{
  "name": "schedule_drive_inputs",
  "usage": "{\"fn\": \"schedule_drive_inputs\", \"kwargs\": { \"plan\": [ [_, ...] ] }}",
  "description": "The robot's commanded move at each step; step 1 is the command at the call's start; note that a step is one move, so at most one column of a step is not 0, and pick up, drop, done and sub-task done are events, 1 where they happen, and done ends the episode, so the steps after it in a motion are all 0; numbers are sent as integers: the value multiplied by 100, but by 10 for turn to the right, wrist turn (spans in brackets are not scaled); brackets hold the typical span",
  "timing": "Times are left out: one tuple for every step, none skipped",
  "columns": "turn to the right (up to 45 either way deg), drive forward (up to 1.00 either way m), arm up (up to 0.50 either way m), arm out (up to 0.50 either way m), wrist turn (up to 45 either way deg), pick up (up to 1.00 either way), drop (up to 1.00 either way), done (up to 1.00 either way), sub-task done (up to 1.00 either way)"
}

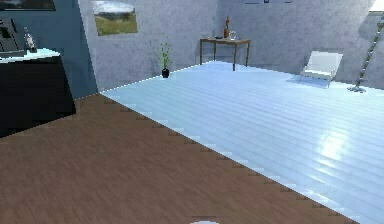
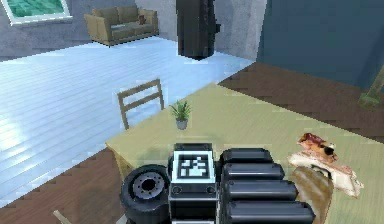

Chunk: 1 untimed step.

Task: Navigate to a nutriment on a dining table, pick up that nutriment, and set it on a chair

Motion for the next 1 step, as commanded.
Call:
{"fn": "schedule_drive_inputs", "kwargs": {
  "plan": [
    [-450, 0, 0, 0, 0, 0, 0, 0, 0]
  ]
}}
